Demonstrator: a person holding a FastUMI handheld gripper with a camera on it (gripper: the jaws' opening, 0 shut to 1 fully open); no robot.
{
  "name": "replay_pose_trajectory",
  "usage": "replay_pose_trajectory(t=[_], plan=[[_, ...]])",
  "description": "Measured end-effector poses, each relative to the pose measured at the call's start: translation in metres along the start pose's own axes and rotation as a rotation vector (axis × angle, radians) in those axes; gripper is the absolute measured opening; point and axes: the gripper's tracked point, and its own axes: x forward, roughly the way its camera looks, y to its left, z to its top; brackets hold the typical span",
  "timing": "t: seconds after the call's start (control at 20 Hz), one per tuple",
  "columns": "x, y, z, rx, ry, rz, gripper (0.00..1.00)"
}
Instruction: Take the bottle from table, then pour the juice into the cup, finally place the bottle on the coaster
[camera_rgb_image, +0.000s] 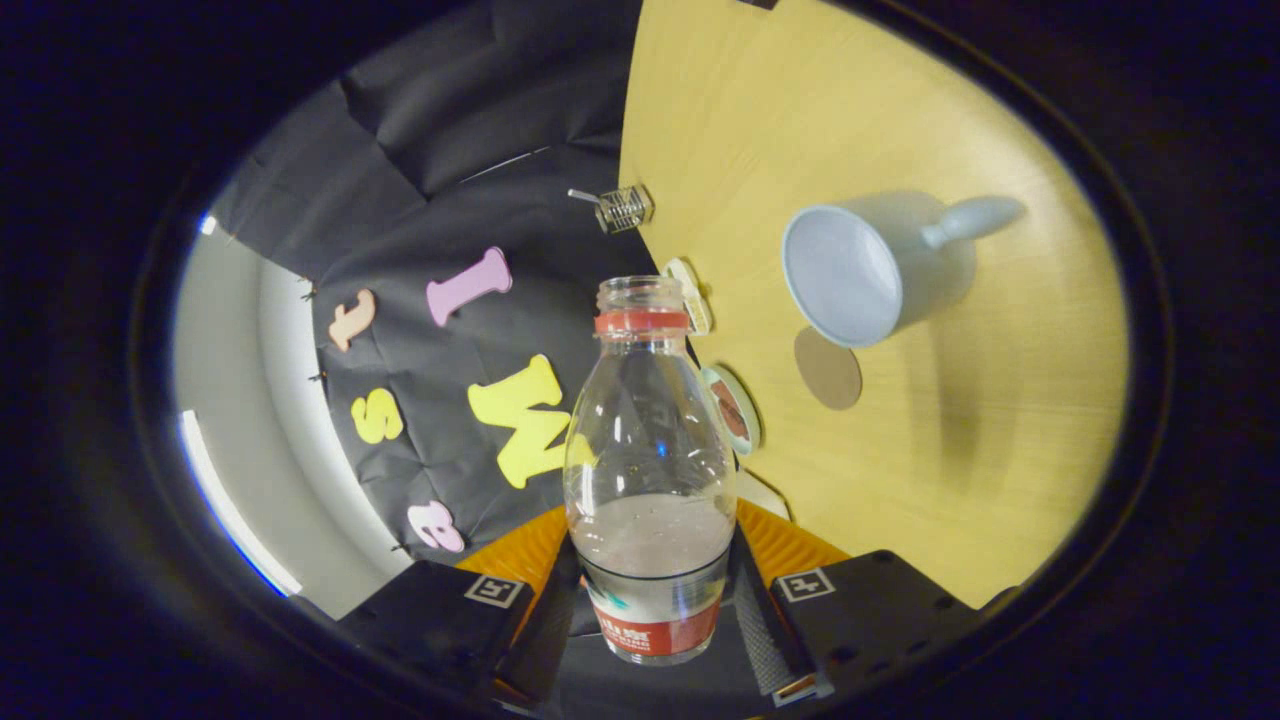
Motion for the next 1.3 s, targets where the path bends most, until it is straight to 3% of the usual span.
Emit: replay_pose_trajectory(t=[0.35, 0.5, 0.9, 1.05, 1.3], plan=[[0.0, 0.025, 0.013, -0.429, -0.057, 0.045, 0.77], [0.007, 0.044, 0.006, -0.685, -0.059, 0.085, 0.77], [0.01, 0.085, -0.037, -1.38, -0.002, 0.088, 0.77], [0.019, 0.091, -0.058, -1.591, 0.016, 0.139, 0.77], [0.067, 0.04, -0.049, -1.922, 0.024, 0.023, 0.77]])
